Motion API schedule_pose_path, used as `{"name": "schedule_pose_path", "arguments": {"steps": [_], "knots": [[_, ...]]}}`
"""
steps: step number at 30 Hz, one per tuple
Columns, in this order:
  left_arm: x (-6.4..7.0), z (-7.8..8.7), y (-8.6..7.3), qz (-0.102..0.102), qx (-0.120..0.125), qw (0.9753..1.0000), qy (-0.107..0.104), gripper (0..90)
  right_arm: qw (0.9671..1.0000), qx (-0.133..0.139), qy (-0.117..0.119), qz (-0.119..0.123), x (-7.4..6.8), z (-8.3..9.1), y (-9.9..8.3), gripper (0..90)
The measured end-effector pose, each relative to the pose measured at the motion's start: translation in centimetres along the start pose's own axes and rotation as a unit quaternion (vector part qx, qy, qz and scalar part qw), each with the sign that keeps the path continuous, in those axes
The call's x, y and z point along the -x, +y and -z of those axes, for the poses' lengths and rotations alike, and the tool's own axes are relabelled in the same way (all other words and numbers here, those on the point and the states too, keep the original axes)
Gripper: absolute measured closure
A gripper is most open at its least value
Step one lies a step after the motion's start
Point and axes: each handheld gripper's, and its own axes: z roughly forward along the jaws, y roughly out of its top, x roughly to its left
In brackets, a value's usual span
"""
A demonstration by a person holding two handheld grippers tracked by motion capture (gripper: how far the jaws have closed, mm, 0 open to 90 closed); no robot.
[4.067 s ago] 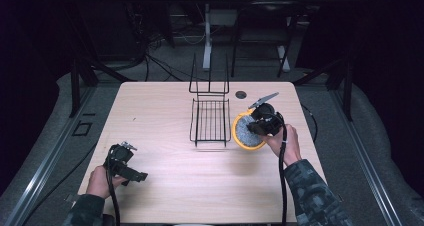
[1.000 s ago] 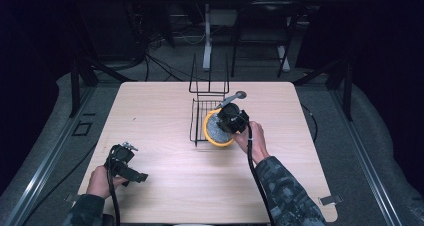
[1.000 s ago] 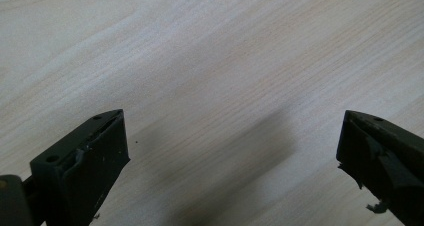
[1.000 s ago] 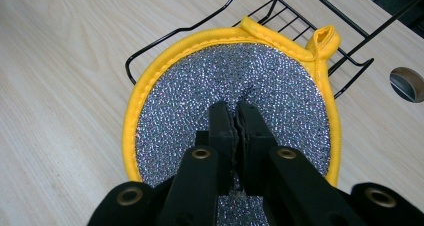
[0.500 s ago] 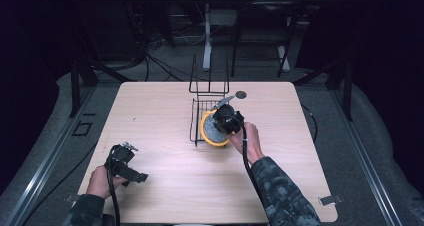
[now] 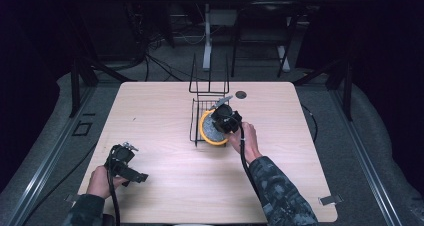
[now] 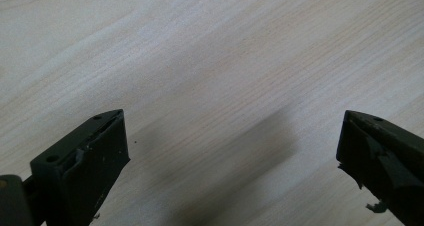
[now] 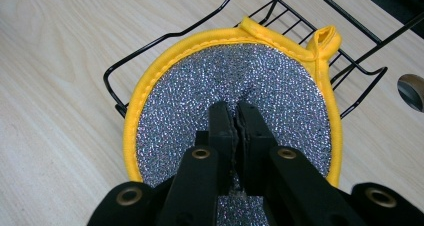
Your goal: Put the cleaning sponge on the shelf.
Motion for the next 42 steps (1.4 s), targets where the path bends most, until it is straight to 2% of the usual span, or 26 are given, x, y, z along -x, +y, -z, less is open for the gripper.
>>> {"name": "schedule_pose_path", "arguments": {"steps": [26,33,38,42], "knots": [[0.0,-0.1,0.0,-0.003,-0.004,1.0,-0.002,0.3,0.9999,-0.002,-0.015,-0.002,-0.4,-2.4,0.2,86.0],[0.1,-0.1,0.0,-0.002,-0.004,1.0,-0.003,0.4,0.9998,-0.001,-0.001,-0.019,0.0,-2.1,0.0,76.2],[0.1,-0.1,0.0,-0.003,-0.004,1.0,-0.002,0.4,0.9996,-0.002,0.01,-0.025,0.3,-0.9,-0.8,66.7],[0.1,-0.2,0.1,-0.004,-0.004,1.0,-0.002,0.4,0.9995,-0.005,0.013,-0.028,0.5,-0.1,-1.3,63.0]]}}
